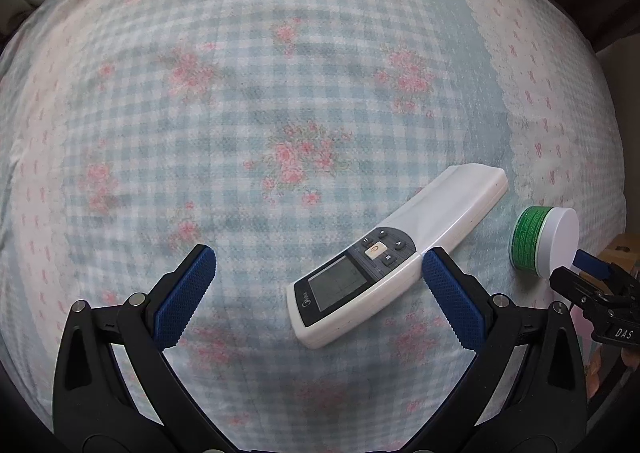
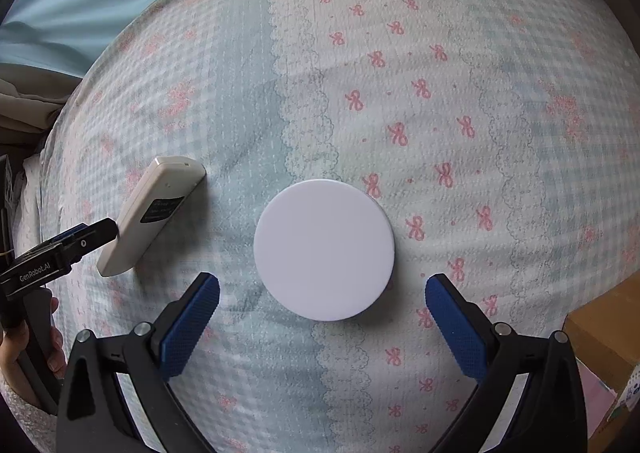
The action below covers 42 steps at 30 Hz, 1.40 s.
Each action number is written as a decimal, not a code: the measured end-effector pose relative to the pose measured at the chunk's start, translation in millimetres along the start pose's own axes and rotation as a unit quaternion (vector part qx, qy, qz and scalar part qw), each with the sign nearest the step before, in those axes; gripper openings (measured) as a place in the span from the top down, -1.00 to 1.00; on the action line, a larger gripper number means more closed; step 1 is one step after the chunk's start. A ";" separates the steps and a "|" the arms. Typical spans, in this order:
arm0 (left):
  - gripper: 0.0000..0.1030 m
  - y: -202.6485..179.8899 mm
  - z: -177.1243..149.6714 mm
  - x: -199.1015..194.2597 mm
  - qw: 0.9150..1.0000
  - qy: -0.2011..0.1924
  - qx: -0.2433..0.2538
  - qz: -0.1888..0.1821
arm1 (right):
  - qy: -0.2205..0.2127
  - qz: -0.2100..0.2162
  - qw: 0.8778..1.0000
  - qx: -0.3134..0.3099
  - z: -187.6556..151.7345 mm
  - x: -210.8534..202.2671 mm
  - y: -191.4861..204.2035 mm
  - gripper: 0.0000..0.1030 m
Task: Organize rigid objects
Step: 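Grasp the white remote with the left tool while the right tool grasps the white round jar, then carry the remote with the left tool while the right tool carries the round jar to the box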
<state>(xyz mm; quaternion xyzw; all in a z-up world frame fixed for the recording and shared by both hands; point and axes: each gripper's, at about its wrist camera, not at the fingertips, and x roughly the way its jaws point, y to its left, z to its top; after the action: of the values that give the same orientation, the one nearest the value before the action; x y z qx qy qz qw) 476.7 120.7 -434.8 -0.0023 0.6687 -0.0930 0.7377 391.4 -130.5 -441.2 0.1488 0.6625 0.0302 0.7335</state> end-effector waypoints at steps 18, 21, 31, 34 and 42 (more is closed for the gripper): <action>-1.00 -66.0 -15.8 28.0 0.987 0.015 0.160 0.015 | 0.000 -0.011 1.000 -0.016 -4.7 -0.1 -1.2 -1.00; -1.00 -89.1 -22.2 38.9 0.974 0.021 0.223 0.036 | 0.002 -0.018 0.999 -0.031 -5.9 1.5 -0.1 -1.00; -0.99 -135.4 -20.2 72.6 0.944 0.040 0.322 0.062 | 0.044 -0.070 0.992 -0.095 10.2 29.9 17.7 -1.00; -0.93 -145.0 -9.5 76.7 0.939 0.041 0.335 0.058 | 0.056 -0.077 0.990 -0.107 17.2 38.5 23.3 -0.87; -0.12 -164.7 -12.0 69.4 0.926 0.048 0.373 0.037 | 0.077 -0.099 0.984 -0.128 26.7 48.9 29.0 -0.31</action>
<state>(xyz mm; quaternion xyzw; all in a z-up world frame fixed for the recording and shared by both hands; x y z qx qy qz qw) 448.9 -49.5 -483.5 0.3023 0.6195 -0.3089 0.6554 427.9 -95.8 -478.7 -0.0161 0.7192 0.0534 0.6925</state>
